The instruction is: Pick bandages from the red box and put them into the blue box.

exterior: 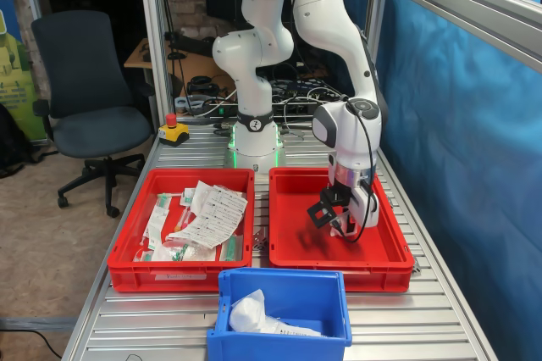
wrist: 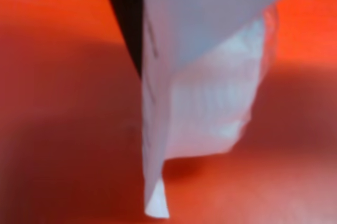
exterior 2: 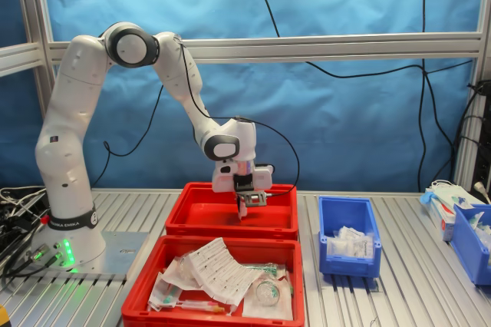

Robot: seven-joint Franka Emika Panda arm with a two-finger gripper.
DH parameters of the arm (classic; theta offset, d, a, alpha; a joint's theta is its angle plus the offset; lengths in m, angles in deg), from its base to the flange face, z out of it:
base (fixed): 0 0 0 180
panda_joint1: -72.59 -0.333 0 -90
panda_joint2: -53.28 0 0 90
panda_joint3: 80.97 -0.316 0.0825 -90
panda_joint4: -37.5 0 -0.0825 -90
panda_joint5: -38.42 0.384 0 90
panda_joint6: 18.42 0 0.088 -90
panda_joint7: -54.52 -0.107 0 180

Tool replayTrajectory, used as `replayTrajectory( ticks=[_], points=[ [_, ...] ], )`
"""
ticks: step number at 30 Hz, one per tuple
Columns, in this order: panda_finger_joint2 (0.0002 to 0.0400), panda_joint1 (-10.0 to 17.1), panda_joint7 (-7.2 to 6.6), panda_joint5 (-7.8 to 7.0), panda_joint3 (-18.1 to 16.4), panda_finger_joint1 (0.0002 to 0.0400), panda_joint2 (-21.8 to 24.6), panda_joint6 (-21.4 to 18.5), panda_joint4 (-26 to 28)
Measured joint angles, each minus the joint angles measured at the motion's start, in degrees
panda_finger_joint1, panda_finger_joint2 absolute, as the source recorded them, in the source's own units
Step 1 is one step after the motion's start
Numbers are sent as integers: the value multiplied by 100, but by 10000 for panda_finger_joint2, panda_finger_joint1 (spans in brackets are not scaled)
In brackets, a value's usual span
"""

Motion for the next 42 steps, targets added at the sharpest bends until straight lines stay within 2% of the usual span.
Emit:
replayTrajectory(
  ticks=[11,29,34,42],
  points=[
    [64,8,0,0,183,64,219,0,163],
    [64,113,0,0,712,64,464,0,1245],
    [64,210,0,0,837,64,469,0,1597],
    [64,486,0,0,837,64,470,-1,2107]
  ],
)
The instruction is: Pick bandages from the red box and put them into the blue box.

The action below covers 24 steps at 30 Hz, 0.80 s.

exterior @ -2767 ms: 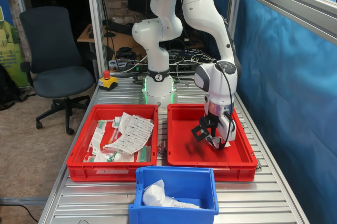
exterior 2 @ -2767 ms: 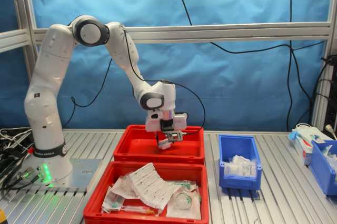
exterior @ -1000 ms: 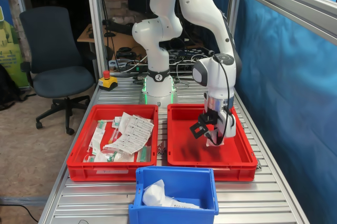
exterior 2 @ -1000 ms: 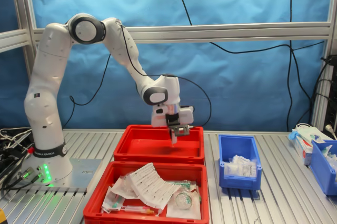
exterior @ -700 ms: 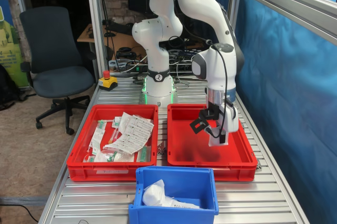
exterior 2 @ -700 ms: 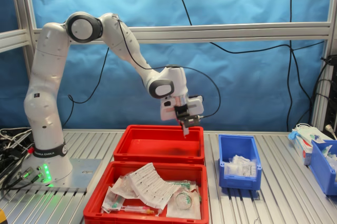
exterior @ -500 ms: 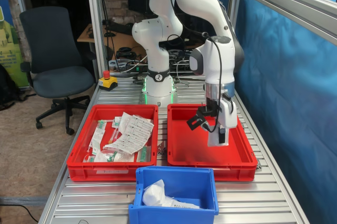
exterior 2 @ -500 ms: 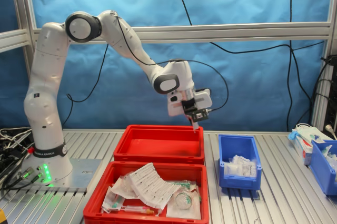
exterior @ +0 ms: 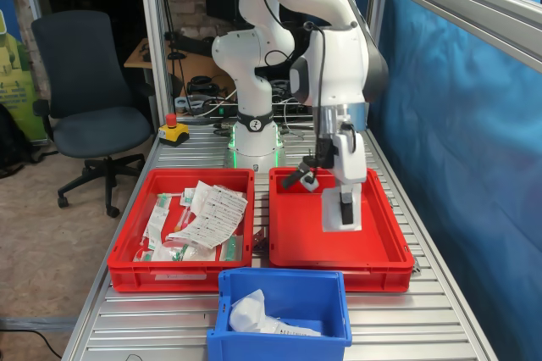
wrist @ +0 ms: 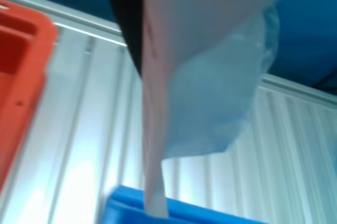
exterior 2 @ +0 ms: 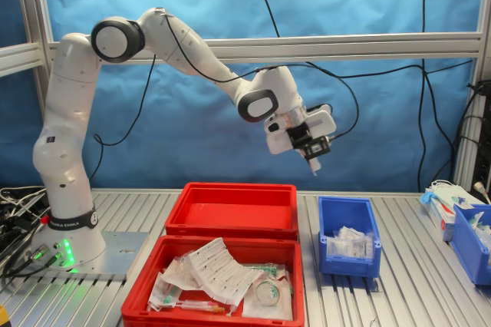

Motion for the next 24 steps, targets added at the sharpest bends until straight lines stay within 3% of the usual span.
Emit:
replayTrajectory(
  ticks=[8,17,24],
  points=[
    [64,372,0,0,-50,64,1,-31,360],
    [64,987,0,0,-231,64,-3,-552,710],
    [64,1340,0,0,-317,64,-63,-722,1035]
  ],
)
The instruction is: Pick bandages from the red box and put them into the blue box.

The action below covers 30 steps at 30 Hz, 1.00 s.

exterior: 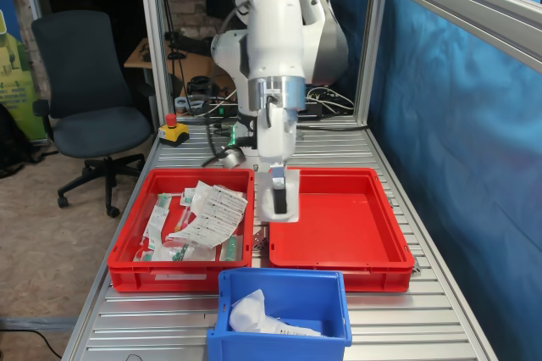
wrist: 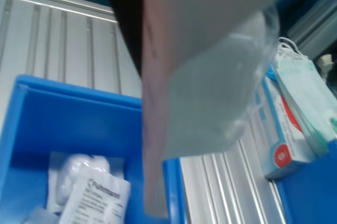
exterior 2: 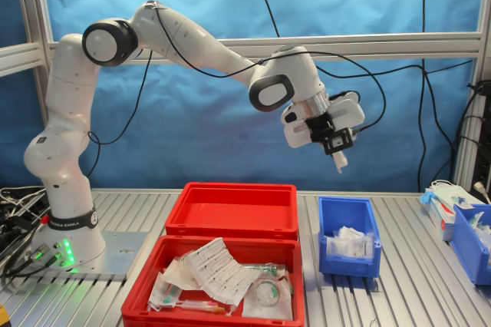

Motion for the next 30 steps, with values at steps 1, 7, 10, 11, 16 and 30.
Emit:
replayTrajectory(
  ticks=[1,7,10,11,16,30],
  points=[
    [64,34,0,0,-3,64,-17,-10,45],
    [64,211,0,0,-13,64,-233,-52,394],
    [64,242,0,0,-16,64,-319,-57,467],
    [64,250,0,0,-18,64,-344,-58,482],
    [64,267,0,0,-25,64,-473,-68,517],
    [64,267,0,0,-60,64,-589,-79,538]
  ],
)
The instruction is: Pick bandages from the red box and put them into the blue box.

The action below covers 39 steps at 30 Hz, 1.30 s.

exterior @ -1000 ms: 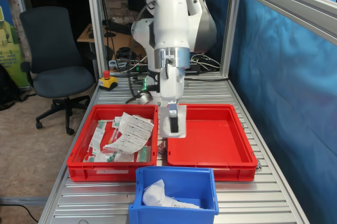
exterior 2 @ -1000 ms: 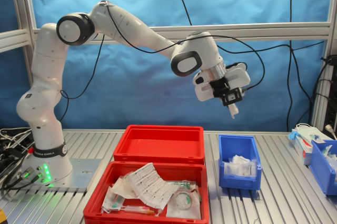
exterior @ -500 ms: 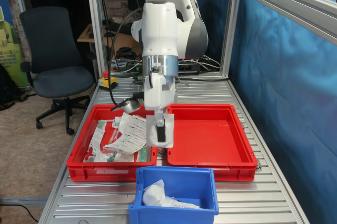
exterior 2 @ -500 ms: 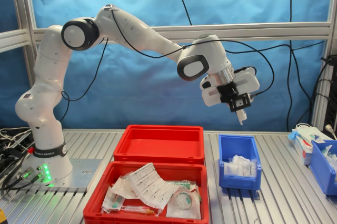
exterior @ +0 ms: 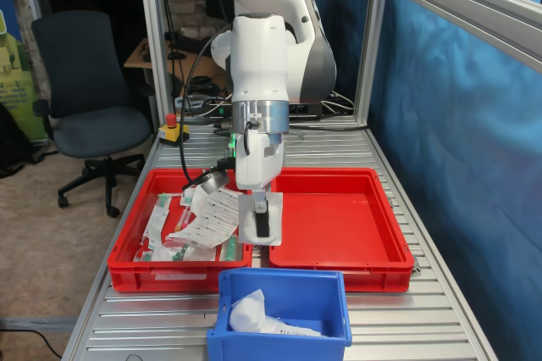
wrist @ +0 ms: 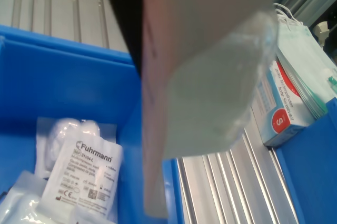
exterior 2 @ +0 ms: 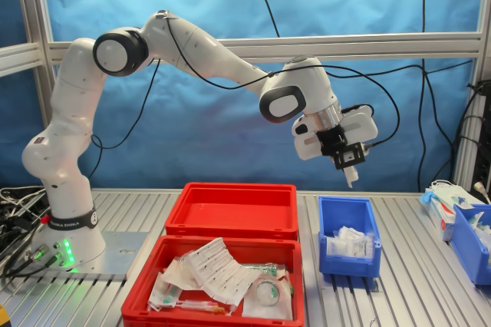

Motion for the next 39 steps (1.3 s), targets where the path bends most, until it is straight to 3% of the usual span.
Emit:
replayTrajectory(
  ticks=[39],
  points=[
    [75,-16,0,0,0,75,0,0,9]
  ],
)
